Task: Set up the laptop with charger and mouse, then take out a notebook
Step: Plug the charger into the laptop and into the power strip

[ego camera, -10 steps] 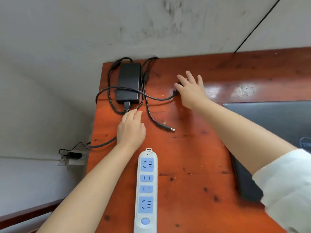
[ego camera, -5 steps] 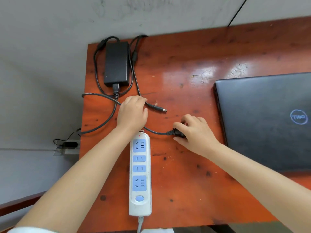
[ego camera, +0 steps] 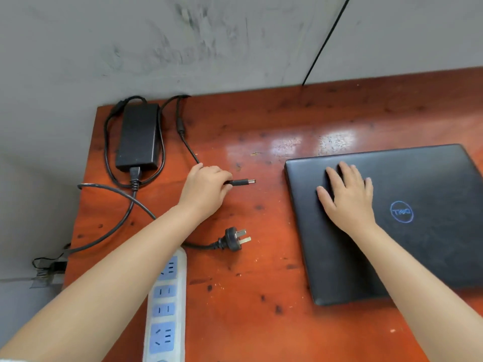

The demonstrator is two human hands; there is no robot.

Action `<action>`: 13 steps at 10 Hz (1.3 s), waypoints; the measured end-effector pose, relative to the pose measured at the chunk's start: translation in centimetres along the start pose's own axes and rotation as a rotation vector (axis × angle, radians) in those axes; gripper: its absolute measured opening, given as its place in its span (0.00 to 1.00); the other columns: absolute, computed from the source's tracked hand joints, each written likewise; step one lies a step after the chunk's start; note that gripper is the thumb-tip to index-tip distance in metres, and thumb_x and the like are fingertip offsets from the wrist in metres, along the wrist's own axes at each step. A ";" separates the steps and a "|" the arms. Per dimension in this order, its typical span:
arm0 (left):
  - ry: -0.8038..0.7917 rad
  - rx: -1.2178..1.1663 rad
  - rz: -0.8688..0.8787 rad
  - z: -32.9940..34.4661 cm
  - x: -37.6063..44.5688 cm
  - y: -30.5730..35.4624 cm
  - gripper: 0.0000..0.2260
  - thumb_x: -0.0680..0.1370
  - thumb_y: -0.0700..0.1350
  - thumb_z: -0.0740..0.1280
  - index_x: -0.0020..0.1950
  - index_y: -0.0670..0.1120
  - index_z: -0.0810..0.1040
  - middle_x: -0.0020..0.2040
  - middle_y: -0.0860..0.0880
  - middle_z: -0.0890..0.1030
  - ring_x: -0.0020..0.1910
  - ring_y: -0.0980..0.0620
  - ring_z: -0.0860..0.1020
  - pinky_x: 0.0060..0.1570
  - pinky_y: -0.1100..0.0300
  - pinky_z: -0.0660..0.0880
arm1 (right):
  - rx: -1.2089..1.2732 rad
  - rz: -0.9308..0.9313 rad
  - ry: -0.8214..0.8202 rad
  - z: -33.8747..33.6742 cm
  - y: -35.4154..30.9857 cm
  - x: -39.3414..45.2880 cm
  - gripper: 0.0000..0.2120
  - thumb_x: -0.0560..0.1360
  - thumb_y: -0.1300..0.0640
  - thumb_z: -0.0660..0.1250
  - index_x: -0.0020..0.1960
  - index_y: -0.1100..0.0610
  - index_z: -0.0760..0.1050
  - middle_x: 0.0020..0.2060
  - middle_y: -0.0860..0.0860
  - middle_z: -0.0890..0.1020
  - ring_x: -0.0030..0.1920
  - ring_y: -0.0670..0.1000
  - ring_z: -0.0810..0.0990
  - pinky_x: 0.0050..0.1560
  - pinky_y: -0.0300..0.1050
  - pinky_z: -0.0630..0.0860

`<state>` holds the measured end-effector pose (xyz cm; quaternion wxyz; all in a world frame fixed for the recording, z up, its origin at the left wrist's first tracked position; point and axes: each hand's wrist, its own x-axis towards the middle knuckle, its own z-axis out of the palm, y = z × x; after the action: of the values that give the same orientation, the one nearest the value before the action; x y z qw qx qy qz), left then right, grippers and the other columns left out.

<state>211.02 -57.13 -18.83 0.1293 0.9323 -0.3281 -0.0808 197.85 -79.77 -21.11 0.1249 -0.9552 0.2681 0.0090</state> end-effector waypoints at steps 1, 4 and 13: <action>-0.039 -0.056 0.041 0.8 2.4 3.2 0.10 0.78 0.44 0.63 0.57 0.42 0.79 0.53 0.42 0.81 0.54 0.42 0.76 0.58 0.53 0.68 | -0.037 -0.001 -0.032 0.0 0.9 0.4 0.24 0.78 0.49 0.57 0.71 0.56 0.61 0.75 0.55 0.58 0.75 0.56 0.52 0.73 0.61 0.47; -0.057 -0.202 0.006 2.8 4.6 5.2 0.10 0.78 0.43 0.64 0.56 0.43 0.80 0.52 0.40 0.80 0.55 0.42 0.75 0.52 0.53 0.69 | -0.024 0.008 -0.018 0.5 1.0 0.6 0.24 0.77 0.49 0.58 0.71 0.55 0.61 0.75 0.54 0.59 0.75 0.56 0.52 0.73 0.60 0.45; 0.143 -0.251 0.202 4.1 4.1 4.0 0.06 0.71 0.34 0.71 0.46 0.36 0.84 0.39 0.36 0.83 0.41 0.38 0.80 0.47 0.48 0.74 | -0.047 0.044 -0.015 0.4 0.6 0.6 0.30 0.71 0.44 0.50 0.70 0.54 0.63 0.74 0.55 0.61 0.75 0.56 0.54 0.73 0.60 0.46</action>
<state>210.85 -63.48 -21.89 0.2752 0.8745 -0.3973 -0.0410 198.09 -80.53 -21.66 0.1042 -0.9516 0.2880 0.0250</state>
